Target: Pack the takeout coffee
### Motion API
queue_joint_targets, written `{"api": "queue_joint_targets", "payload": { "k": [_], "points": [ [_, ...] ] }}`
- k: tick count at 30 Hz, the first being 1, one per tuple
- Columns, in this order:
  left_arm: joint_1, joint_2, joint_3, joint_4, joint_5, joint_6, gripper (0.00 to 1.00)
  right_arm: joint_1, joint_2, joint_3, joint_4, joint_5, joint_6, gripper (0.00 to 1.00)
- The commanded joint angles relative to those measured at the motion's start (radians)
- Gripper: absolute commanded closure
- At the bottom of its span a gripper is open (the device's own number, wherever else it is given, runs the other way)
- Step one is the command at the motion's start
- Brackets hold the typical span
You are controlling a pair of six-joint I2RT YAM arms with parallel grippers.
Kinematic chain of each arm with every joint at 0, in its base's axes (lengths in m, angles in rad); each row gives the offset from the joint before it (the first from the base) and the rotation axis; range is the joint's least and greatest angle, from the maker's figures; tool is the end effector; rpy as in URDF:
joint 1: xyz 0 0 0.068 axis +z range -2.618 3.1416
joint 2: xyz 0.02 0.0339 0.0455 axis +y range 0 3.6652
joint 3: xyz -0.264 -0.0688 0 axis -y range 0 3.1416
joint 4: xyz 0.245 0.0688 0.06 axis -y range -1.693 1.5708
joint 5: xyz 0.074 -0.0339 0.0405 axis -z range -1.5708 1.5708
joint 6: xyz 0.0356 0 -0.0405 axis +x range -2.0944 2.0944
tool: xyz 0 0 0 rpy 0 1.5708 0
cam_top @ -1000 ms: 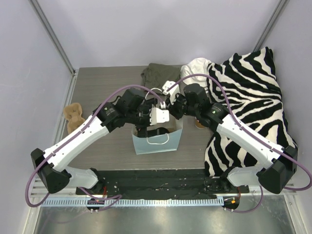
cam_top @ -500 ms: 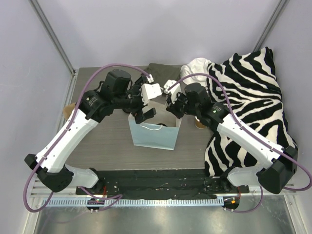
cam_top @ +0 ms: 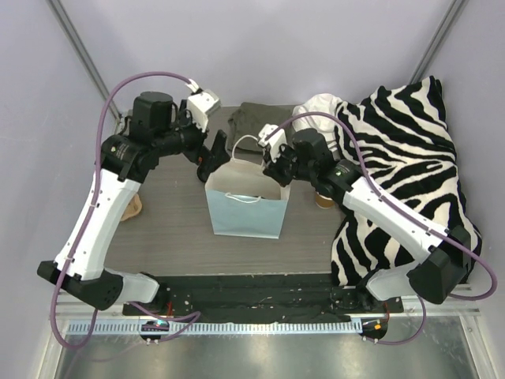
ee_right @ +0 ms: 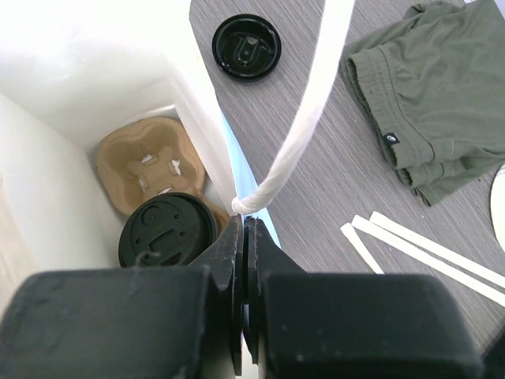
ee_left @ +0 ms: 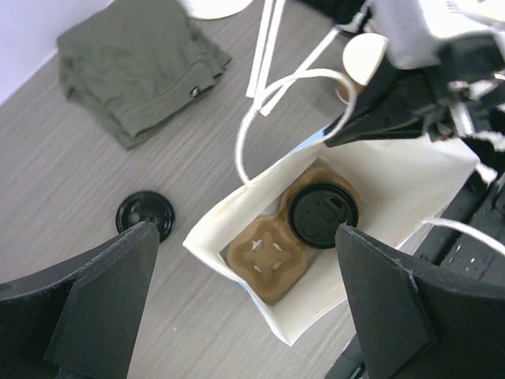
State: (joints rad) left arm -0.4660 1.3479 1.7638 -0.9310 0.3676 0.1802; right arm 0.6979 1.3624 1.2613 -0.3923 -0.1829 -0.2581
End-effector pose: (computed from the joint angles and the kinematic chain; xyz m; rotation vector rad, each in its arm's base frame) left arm 0.2219 -0.1259 0.4720 0.8757 1.9040 -0.5564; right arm 0.2343 0.2049 0.3551 -1.0601 1.7980 0.4582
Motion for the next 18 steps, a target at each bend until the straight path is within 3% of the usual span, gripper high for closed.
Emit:
{"api": "queue_joint_targets", "payload": {
  "k": [1,8,15,18],
  "points": [
    [0.092,-0.007,0.007,0.023,0.040,-0.149,0.00,-0.003,0.039,0.065,0.049,-0.032,0.026,0.99],
    [0.187,-0.026,-0.072,0.023,0.080,-0.176,0.00,-0.005,0.087,0.108,0.053,-0.069,0.029,0.97],
    [0.251,-0.020,-0.113,0.020,0.128,-0.229,0.00,-0.006,0.106,0.213,-0.019,-0.089,0.039,0.68],
    [0.253,-0.012,-0.118,0.024,0.140,-0.235,0.00,-0.018,0.093,0.259,-0.065,-0.098,0.036,0.48]
  ]
}}
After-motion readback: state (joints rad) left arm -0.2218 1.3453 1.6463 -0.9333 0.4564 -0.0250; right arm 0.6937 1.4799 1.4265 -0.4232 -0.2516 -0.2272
